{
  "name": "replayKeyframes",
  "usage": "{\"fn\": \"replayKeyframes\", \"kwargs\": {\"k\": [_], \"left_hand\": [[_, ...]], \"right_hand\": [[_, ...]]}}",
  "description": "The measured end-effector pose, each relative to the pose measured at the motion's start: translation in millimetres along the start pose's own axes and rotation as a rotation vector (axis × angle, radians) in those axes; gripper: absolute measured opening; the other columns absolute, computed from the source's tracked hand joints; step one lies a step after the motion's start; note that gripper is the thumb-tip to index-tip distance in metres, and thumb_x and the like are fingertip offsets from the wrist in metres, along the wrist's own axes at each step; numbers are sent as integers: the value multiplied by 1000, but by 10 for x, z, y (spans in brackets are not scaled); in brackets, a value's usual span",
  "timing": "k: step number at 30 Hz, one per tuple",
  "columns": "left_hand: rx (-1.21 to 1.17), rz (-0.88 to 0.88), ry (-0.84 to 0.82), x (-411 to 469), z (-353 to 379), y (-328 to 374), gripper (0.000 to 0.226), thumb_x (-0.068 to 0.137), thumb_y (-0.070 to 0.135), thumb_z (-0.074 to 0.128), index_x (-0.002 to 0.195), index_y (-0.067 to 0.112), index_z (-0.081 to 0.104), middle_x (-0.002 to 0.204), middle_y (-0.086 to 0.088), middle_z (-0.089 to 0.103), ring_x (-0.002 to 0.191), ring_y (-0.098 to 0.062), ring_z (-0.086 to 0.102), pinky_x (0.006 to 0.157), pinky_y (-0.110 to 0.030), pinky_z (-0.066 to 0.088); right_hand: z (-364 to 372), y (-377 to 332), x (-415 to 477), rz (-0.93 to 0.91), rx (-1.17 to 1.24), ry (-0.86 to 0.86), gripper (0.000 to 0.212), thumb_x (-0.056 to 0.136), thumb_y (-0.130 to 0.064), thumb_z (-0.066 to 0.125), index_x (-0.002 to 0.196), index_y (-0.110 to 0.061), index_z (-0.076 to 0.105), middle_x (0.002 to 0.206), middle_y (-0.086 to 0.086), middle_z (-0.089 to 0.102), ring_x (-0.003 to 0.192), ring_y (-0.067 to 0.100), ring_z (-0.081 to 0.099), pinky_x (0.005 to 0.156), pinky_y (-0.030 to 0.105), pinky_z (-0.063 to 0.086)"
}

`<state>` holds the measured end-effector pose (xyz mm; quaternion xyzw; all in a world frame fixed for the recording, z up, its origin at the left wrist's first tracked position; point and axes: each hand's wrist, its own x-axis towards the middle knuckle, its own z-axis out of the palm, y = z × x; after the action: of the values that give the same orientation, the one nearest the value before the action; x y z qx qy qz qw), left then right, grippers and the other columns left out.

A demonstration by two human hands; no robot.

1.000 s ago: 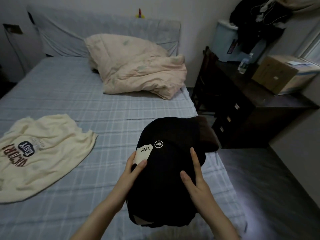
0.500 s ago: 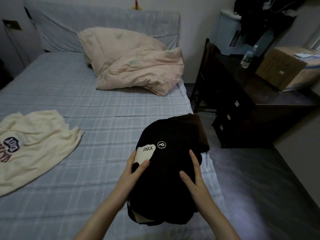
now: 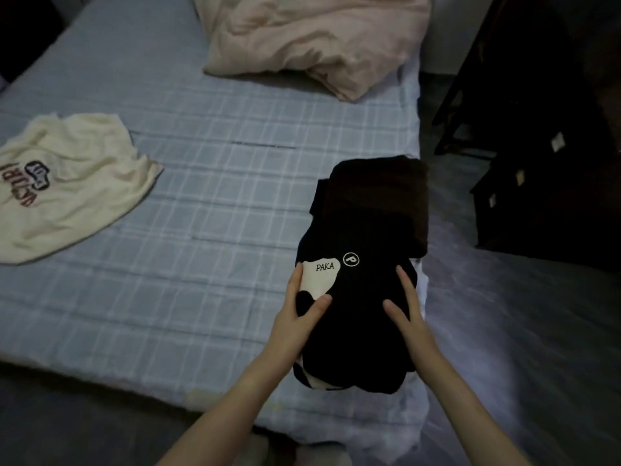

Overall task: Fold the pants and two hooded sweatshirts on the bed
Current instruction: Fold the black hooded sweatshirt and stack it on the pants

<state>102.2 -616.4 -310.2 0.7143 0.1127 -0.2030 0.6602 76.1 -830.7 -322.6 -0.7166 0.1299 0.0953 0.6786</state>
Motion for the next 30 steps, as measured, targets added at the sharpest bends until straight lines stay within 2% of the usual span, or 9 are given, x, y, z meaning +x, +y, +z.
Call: {"fn": "replayKeyframes", "kwargs": {"k": [4, 8, 13, 15, 18, 22, 26, 28, 30], "left_hand": [[-68, -2, 112, 188, 229, -421, 87, 74, 62, 73, 142, 66, 19, 130, 49, 39, 117, 17, 48, 89, -16, 49], [-189, -25, 333, 229, 492, -818, 90, 76, 53, 70, 148, 57, 15, 124, 53, 33, 107, 31, 43, 77, -3, 46], [-388, -75, 563, 212, 978, -979, 93, 67, 55, 76, 140, 63, 19, 129, 37, 37, 104, 24, 51, 70, -3, 48], [-410, -95, 586, 322, 1136, -1067, 93, 66, 56, 76, 138, 63, 17, 134, 27, 39, 109, 16, 53, 73, -8, 51], [-400, -149, 573, 577, 1279, -1194, 97, 73, 48, 72, 144, 52, 7, 144, 10, 35, 120, 2, 50, 88, -17, 51], [-292, -229, 540, 695, 1337, -1422, 99, 80, 26, 78, 145, 34, 4, 148, -6, 32, 126, -15, 49, 103, -32, 48], [-249, -256, 429, 656, 1102, -1431, 85, 78, 23, 80, 133, 29, 15, 141, -6, 39, 115, -6, 54, 85, -15, 52], [-91, -150, 477, 620, 808, -1313, 81, 75, 28, 84, 130, 30, 24, 145, -3, 37, 123, -5, 49, 91, -16, 48], [337, 127, 450, 667, 438, -1144, 85, 72, 53, 79, 141, 39, 30, 154, 6, 25, 141, -11, 29, 107, -27, 34]], "right_hand": [[-150, 414, 381, 53, -76, -135, 69, 92, -38, 65, 146, -57, 27, 131, -59, 31, 125, -28, 34, 91, -2, 36], [-221, 660, 826, 48, -171, -315, 71, 91, -34, 66, 148, -55, 30, 145, -46, 29, 137, -16, 30, 102, 3, 31], [-372, 548, 1534, 55, -332, -660, 71, 89, -39, 65, 149, -54, 29, 151, -36, 31, 140, -11, 29, 105, 4, 29], [-413, 513, 1831, 54, -423, -776, 72, 89, -41, 65, 149, -56, 28, 149, -39, 30, 138, -13, 30, 105, 5, 31], [-441, 664, 2123, 113, -491, -864, 69, 93, -34, 63, 146, -59, 29, 154, -29, 28, 138, -11, 31, 109, 18, 36], [-513, 973, 2195, 227, -482, -898, 69, 93, -23, 62, 144, -59, 33, 156, -22, 26, 141, -4, 31, 110, 21, 38], [-546, 1020, 2176, 231, -482, -896, 73, 85, -40, 67, 144, -63, 30, 146, -39, 25, 135, -12, 33, 97, 10, 44], [-545, 1002, 2184, 235, -499, -902, 74, 83, -45, 69, 143, -64, 29, 150, -31, 28, 138, 0, 35, 103, 21, 45], [-561, 962, 2177, 239, -517, -895, 75, 83, -49, 69, 143, -66, 27, 156, -18, 28, 141, 12, 36, 111, 36, 41]]}}
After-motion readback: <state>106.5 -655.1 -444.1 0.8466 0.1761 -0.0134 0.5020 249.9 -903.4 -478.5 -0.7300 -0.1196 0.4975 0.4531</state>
